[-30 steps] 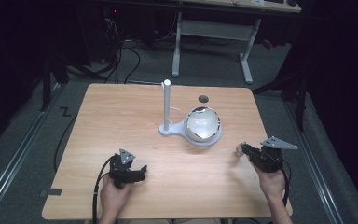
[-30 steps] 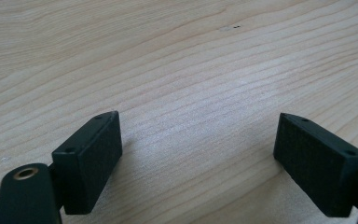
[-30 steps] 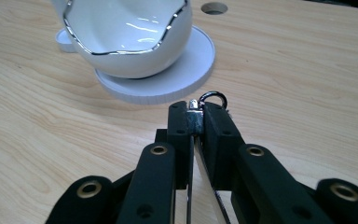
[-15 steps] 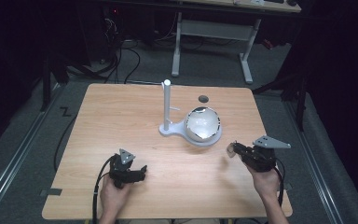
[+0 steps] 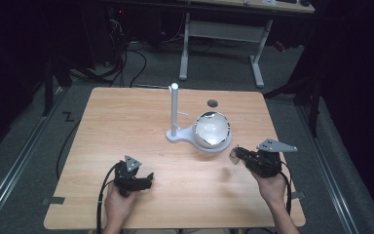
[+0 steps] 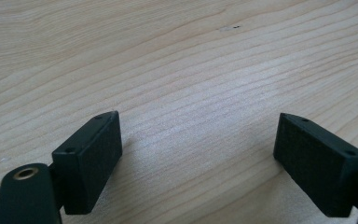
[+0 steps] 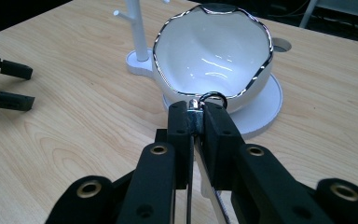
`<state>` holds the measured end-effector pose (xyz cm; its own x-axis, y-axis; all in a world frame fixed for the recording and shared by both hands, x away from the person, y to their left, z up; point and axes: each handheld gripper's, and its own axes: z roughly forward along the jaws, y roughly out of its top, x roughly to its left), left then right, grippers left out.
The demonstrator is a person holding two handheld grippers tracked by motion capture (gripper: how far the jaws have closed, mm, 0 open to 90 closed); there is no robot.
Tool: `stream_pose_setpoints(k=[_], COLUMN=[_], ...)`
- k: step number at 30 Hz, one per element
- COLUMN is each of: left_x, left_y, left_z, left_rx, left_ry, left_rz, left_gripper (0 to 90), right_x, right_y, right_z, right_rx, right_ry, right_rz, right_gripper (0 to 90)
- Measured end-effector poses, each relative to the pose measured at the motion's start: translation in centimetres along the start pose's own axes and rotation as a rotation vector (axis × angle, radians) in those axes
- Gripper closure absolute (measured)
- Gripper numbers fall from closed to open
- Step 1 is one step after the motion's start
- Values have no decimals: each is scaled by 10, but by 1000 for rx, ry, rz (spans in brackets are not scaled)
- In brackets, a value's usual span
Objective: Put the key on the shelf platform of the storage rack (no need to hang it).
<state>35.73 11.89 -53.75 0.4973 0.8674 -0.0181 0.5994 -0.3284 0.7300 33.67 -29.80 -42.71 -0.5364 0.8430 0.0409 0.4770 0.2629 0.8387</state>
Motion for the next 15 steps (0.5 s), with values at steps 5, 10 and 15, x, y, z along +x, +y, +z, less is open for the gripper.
stream_pose_setpoints(k=[5,10,15], left_x=[0,0,0], left_y=[0,0,0], left_z=[0,0,0], left_rx=[0,0,0], left_ry=[-1,0,0], left_rz=[0,0,0], left_gripper=[157,156,157], right_x=[3,6,10], right_y=[6,13,21], right_z=[2,5,9], right_rx=[3,4,0], right_ry=[15,27,42], right_rz=[-17,-27,-42], right_gripper=[822,822,822])
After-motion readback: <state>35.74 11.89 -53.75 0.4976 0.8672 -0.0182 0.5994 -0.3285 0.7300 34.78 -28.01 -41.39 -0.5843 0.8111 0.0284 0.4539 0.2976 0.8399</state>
